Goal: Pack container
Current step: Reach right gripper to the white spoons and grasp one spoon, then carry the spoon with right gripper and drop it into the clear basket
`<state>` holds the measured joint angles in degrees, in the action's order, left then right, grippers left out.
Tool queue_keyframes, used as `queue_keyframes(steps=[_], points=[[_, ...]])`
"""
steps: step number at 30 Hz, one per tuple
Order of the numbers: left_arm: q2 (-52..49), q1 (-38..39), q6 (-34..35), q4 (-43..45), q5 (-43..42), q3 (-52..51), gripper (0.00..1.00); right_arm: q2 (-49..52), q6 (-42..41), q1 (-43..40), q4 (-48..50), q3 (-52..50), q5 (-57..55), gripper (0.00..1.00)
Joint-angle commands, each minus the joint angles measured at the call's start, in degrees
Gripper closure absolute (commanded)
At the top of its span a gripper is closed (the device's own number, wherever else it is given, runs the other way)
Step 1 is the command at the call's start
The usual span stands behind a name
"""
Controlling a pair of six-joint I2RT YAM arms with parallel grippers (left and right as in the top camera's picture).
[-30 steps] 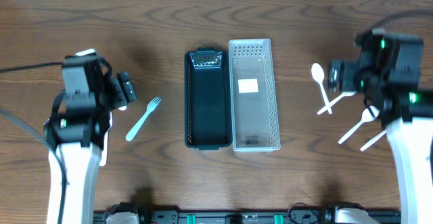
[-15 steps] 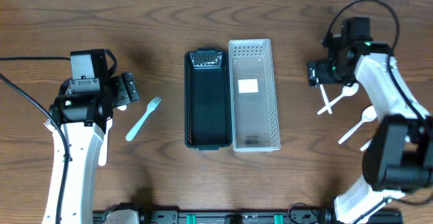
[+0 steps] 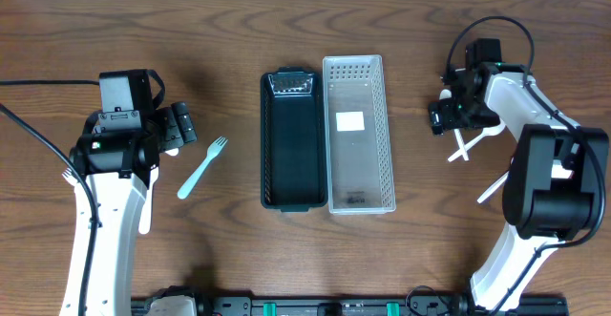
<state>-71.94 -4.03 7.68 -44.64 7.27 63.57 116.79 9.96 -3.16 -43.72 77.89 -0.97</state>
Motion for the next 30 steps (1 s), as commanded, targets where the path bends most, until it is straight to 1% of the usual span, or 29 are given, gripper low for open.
queue_keyframes(steps=[1,3,6,9,11,12,18,23,28,30], points=[[-0.17,-0.28,0.07,-0.11,-0.39,1.42,0.02,1.25,1.05,-0.5,0.83,0.37,-0.74,0.11],[-0.17,-0.28,0.09,-0.11,-0.39,1.42,0.02,1.4,1.03,-0.52,1.09,0.37,-0.74,0.18],[-0.17,-0.28,0.09,-0.11,-0.39,1.42,0.02,1.4,0.92,-0.52,1.09,0.37,-0.74,0.41],[-0.17,-0.28,0.09,-0.11,-0.39,1.42,0.02,1.4,0.76,-0.52,1.07,0.37,-0.72,0.69],[-0.17,-0.31,0.07,-0.11,-0.39,1.42,0.02,1.4,0.33,-0.52,1.07,0.37,-0.72,0.8],[-0.17,-0.31,0.07,-0.11,-0.39,1.42,0.02,1.4,0.33,-0.52,1.07,0.37,-0.7,0.84],[-0.17,-0.28,0.09,-0.09,-0.39,1.42,0.02,1.4,0.31,-0.5,1.33,0.39,-0.7,0.99],[-0.17,-0.31,0.07,-0.09,-0.39,1.42,0.02,-0.04,-0.83,0.68,-0.22,3.02,-0.42,0.99],[-0.17,-0.31,0.07,-0.09,-0.39,1.42,0.02,-5.64,-3.74,4.2,-5.66,12.39,-0.02,0.99],[-0.17,-0.28,0.07,-0.09,-0.39,1.42,0.02,-8.66,-6.91,6.23,-7.61,17.07,0.0,0.99]])
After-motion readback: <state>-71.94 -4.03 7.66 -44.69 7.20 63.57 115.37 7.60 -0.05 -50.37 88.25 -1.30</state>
